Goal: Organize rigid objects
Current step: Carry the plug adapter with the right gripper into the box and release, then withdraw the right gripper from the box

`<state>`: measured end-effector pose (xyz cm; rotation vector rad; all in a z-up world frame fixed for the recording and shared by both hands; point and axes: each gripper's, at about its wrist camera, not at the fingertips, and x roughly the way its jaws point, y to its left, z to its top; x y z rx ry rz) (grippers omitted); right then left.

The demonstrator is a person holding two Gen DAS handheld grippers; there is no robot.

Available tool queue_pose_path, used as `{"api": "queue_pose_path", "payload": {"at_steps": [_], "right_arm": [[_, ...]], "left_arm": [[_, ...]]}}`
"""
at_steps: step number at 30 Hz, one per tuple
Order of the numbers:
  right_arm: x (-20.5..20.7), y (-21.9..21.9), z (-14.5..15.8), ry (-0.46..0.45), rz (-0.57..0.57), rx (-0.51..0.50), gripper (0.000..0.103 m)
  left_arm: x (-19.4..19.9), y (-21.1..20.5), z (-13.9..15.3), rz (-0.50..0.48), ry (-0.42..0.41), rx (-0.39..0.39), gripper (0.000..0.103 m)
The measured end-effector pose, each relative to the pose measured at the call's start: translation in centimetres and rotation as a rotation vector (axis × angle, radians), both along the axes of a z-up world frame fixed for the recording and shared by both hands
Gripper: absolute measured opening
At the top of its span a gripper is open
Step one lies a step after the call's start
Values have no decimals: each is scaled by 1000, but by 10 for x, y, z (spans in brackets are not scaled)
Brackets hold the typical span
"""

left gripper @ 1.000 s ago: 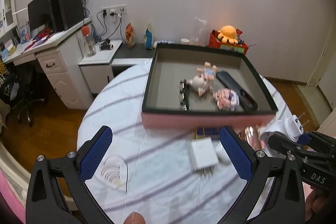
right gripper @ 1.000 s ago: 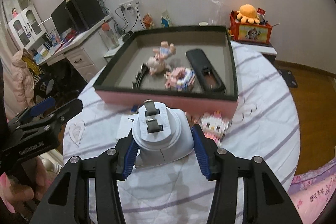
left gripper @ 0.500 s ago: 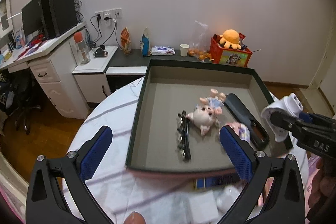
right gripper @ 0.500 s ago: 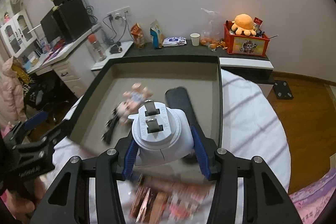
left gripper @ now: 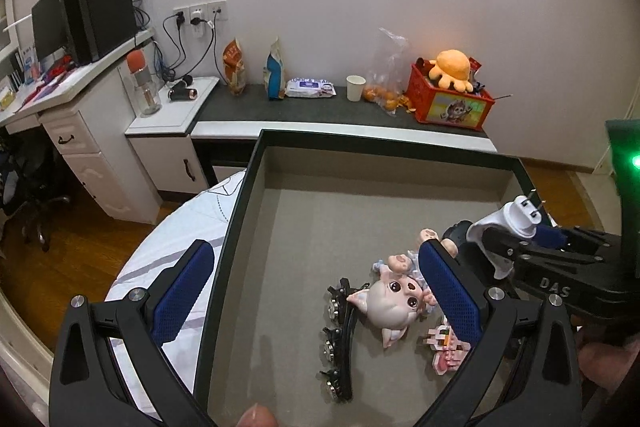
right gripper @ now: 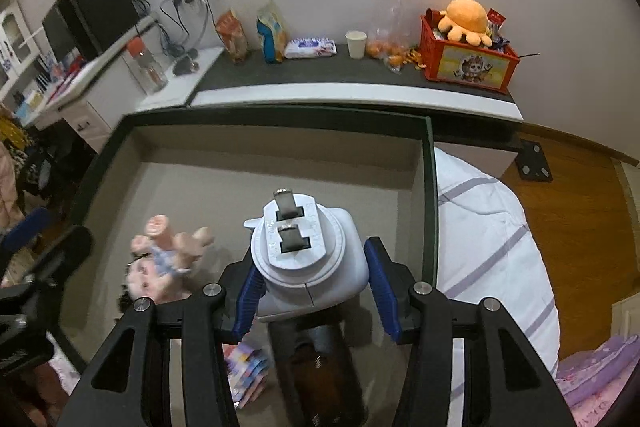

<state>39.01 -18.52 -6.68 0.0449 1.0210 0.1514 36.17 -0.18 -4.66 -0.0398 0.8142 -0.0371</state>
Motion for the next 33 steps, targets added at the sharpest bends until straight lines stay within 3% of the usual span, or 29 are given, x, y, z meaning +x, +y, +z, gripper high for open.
{"api": "queue_pose_path", "payload": {"at_steps": [2,5,8,14,25,28,33], "right_arm": [[-1,2,-1,7,10,-7,52],[-8,1,6,-25,8,-1,72],[-22,3,15,-53,10,-7,83],[-61,-6,39,-131,-25,51,84],[-163,-19,53,-161,-73,145,87],[-186,-21,51,-159,-81,161,101],[-216,-24,45,-148,-82,180,103]], "left_arm": [[0,2,0,3,3,1,103],[-4,6,0,7,9,-5,103],[-16,9,5,7,2,-8,103],[-53,15,23,4,-33,-25,103],[-133,7,43,-31,-54,-12,103],[-152,3,44,-39,-56,-4,103],[-179,-1,41,-48,-45,14,103]]}}
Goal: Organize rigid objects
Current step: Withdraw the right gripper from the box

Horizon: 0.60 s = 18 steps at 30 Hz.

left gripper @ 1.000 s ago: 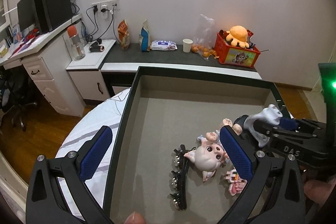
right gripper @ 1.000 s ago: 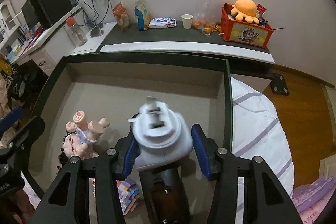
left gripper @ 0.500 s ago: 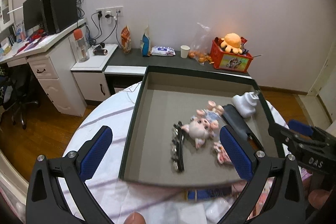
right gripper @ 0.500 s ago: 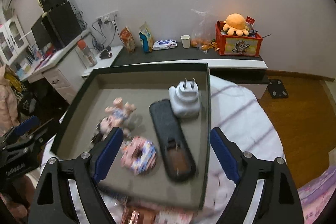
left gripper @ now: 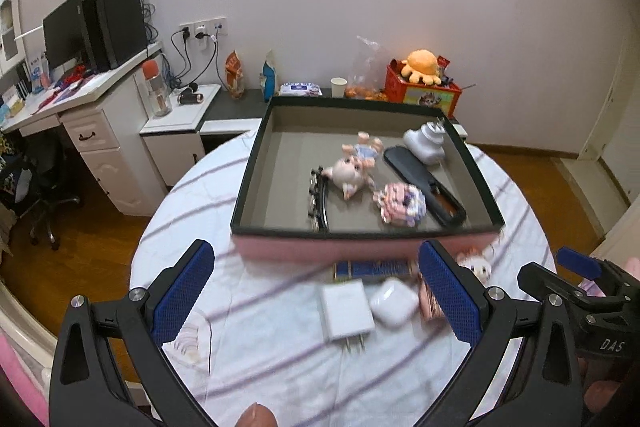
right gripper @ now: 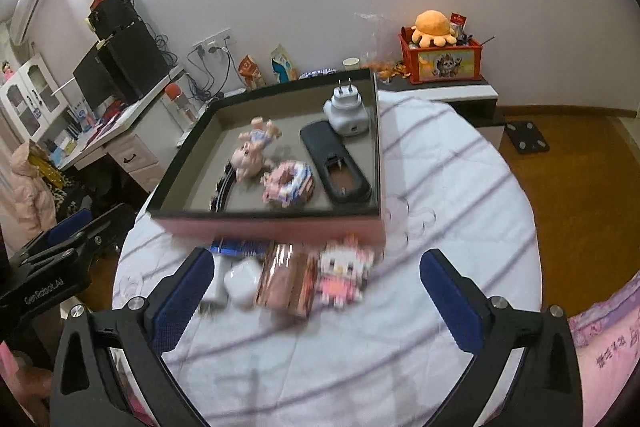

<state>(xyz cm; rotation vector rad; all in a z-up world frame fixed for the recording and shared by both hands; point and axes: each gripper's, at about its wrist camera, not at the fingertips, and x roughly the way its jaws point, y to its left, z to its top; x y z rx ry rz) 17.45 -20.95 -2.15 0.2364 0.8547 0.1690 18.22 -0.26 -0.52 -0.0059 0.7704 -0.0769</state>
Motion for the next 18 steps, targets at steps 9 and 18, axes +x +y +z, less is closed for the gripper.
{"api": "queue_pose_path", "payload": {"at_steps": [9,18], "right_arm": [[-35,0,-12,30,4,10,103],[-45,6,-7,18,12,-3,103]], "left_arm": [[-32,5,-18,19,52,22,103],[-49,3,-32,9,83,33,103]]}}
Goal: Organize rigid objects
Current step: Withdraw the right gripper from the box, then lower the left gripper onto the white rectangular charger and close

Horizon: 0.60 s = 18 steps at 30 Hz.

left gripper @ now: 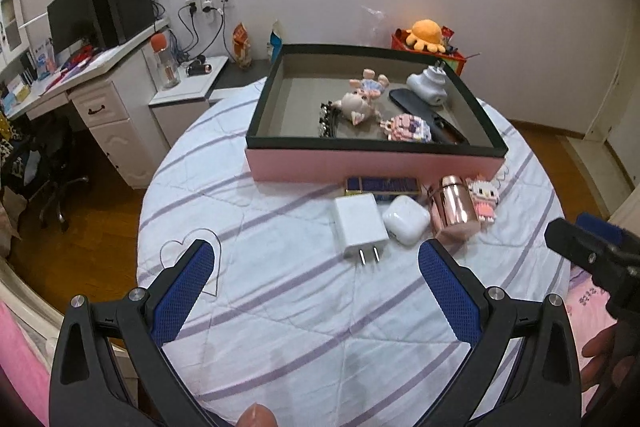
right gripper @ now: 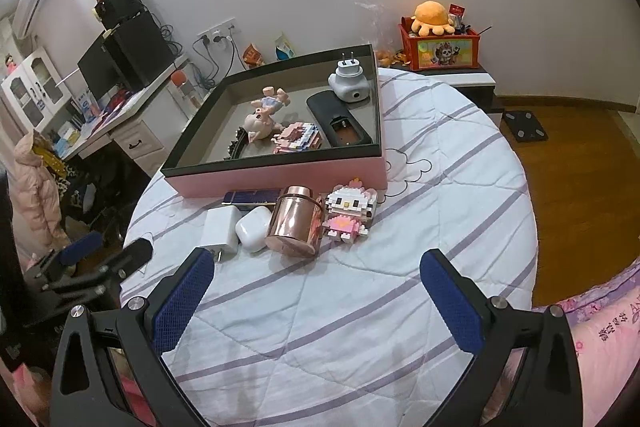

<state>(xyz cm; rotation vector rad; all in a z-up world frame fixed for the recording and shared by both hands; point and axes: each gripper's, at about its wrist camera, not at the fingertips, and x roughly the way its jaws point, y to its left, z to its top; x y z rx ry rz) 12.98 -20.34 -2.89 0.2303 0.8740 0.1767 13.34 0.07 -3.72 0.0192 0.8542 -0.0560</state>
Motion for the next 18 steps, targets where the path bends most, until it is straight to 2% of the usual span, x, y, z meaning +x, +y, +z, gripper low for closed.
{"api": "queue_pose_path", "payload": {"at_steps": [6,18], "right_arm": [[-2,1,-1,6,-7,-15,103],[12,0,-15,45,-18,-32,103]], "left_arm": [[6,-4,-10,-5,20,2,103],[49,-20,-54,-16,101,30,103]]}}
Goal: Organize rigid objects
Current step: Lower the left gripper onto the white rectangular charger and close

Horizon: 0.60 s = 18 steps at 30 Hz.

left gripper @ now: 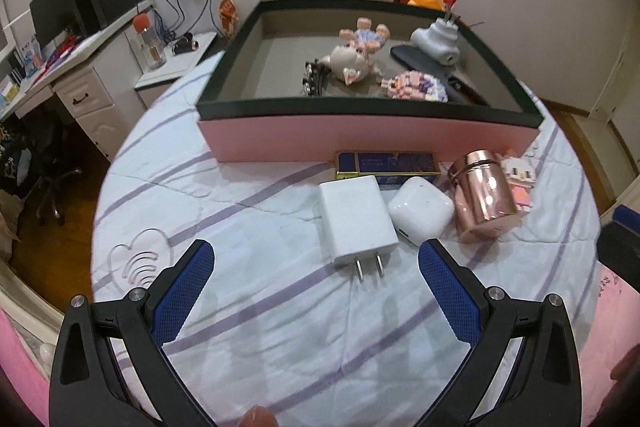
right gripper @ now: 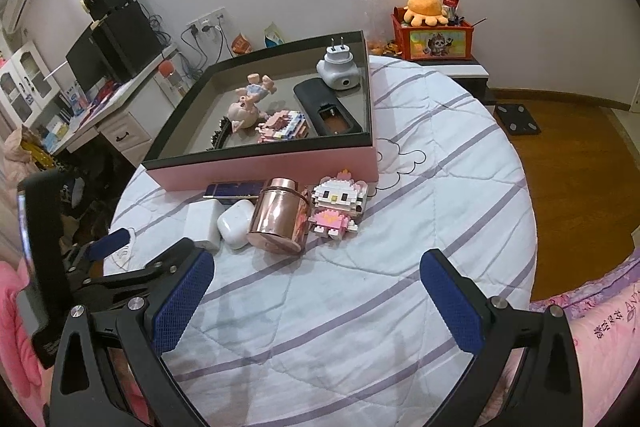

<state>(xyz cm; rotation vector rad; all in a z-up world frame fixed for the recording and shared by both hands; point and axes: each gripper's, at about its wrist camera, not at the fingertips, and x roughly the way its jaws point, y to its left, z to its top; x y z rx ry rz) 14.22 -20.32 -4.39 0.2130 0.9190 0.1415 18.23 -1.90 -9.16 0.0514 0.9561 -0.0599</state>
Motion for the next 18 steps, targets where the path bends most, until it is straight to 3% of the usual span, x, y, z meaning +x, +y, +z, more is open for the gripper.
{"api": "queue_pose_path", "payload": {"at_steps": [18], "right_arm": [[23,-5,-18,56,-16,-14,103]], "left_arm": [[32,2,-37,19,43,-14,102]]}}
